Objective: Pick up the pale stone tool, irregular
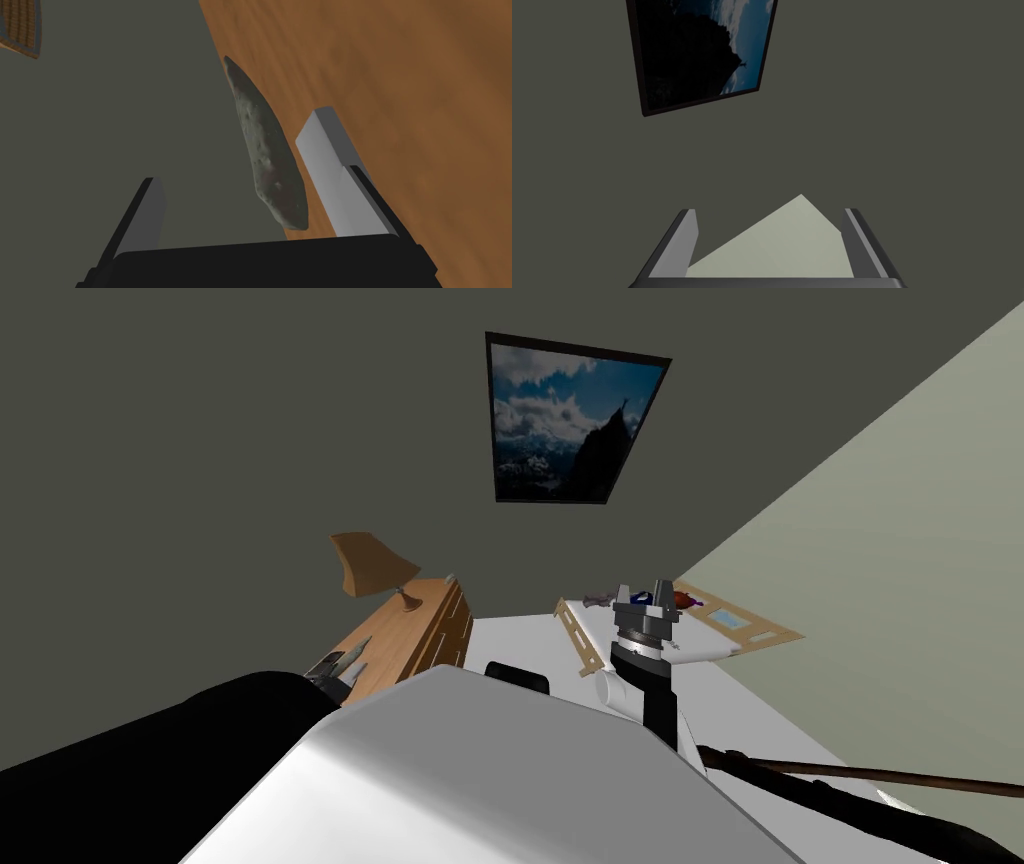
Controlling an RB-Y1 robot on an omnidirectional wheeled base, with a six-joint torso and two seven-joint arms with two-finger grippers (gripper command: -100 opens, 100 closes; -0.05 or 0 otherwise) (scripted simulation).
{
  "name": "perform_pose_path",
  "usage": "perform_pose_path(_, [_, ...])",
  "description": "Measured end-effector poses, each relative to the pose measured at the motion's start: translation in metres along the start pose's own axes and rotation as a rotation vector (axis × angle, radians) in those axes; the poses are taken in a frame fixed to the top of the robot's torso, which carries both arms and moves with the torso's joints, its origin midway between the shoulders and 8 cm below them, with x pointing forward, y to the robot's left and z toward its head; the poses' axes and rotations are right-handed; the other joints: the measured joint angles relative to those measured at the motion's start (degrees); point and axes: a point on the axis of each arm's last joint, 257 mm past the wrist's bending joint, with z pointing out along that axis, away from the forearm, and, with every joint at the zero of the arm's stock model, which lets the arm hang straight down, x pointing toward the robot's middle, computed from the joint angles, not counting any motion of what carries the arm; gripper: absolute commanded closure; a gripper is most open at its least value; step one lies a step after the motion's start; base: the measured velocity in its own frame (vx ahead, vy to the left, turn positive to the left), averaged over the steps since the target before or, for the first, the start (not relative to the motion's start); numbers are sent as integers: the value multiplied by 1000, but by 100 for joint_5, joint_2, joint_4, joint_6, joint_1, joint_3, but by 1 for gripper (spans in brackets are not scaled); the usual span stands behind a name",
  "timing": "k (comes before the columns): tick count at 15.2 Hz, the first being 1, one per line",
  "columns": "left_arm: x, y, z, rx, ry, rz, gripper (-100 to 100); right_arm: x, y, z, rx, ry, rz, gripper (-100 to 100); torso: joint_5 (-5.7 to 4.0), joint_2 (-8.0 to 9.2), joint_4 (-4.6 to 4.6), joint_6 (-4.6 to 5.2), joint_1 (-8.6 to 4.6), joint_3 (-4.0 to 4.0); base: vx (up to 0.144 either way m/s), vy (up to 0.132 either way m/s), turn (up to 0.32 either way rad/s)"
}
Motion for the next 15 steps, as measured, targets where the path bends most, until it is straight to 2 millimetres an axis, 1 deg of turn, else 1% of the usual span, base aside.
perform_pose_path(1, [-6, 4, -2, -9, -13, -3, -100, 0, 0, 0, 0, 0, 0, 0, 1, 34, 7, -1, 3, 19, 111, -7, -35])
perform_pose_path(3, [-29, 8, -12, -24, -62, -22, -100, 0, 0, 0, 0, 0, 0, 0, 1, 39, 10, 0, 7, 24, 138, 3, -15])
perform_pose_path(4, [-37, 11, -14, -32, -78, -28, -100, 0, 0, 0, 0, 0, 0, 0, 3, 45, 11, 0, 10, 27, 67, 5, -1])
perform_pose_path(6, [-45, 16, -17, -43, -95, -31, -100, 0, 0, 0, 0, 0, 0, 0, 3, 74, 17, 0, 11, 43, 59, 3, -14])
perform_pose_path(8, [-69, 21, -26, -56, -143, -49, -100, 0, 0, 0, 0, 0, 0, 0, 3, 53, 14, 0, 8, 34, 147, -12, -19])
perform_pose_path(9, [-76, 23, -29, -62, -160, -56, -100, 0, 0, 0, 0, 0, 0, 0, 2, 49, 13, 0, 6, 30, 188, 0, -31])
perform_pose_path(11, [-99, 29, -43, -76, -215, -80, -100, 0, 0, 0, 0, 0, 0, 0, 5, 24, 7, -2, 15, 16, 206, -7, -14])
perform_pose_path(13, [-112, 33, -48, -88, -242, -88, -100, 0, 0, 0, 0, 0, 0, 0, 6, 40, 9, -1, 24, 23, 124, 18, -9])
perform_pose_path(15, [-135, 37, -61, -97, -291, -110, -100, 0, 0, 0, 0, 0, 0, 0, 9, 37, 9, -1, 36, 23, 202, 47, -33])
